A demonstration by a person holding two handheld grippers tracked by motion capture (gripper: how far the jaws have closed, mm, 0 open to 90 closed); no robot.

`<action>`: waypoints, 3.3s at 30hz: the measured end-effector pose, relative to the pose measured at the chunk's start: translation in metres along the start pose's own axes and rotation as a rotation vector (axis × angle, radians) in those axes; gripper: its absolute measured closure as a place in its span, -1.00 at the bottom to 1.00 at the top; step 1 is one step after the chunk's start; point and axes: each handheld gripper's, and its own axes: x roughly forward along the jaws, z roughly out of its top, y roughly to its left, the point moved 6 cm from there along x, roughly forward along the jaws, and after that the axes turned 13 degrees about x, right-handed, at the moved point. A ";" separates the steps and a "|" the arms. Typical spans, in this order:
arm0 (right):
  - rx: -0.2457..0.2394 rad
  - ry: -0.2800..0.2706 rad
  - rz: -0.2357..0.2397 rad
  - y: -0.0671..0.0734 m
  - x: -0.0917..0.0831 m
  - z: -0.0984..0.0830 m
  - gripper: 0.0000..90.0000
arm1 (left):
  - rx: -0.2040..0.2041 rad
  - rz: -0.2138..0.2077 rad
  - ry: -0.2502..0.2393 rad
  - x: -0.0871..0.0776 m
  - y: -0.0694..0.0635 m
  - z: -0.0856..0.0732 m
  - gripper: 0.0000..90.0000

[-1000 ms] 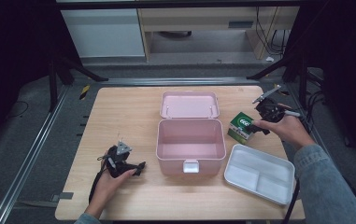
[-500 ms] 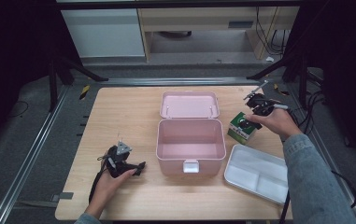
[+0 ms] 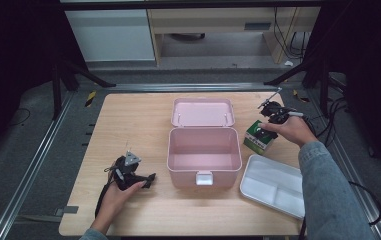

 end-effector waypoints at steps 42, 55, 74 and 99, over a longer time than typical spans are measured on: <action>-0.050 0.046 0.040 0.001 0.000 -0.009 -0.62 | 0.000 0.000 0.001 0.000 0.000 0.000 -1.00; -0.131 -0.045 0.027 0.018 -0.073 -0.005 -0.62 | 0.000 0.000 0.002 0.000 0.000 0.000 -1.00; -0.323 -0.112 0.071 0.093 -0.134 0.033 -0.62 | -0.001 0.003 0.003 0.000 0.000 0.000 -1.00; -0.509 -0.064 0.160 0.184 -0.105 0.064 -0.61 | -0.001 0.003 0.003 0.000 0.000 0.000 -1.00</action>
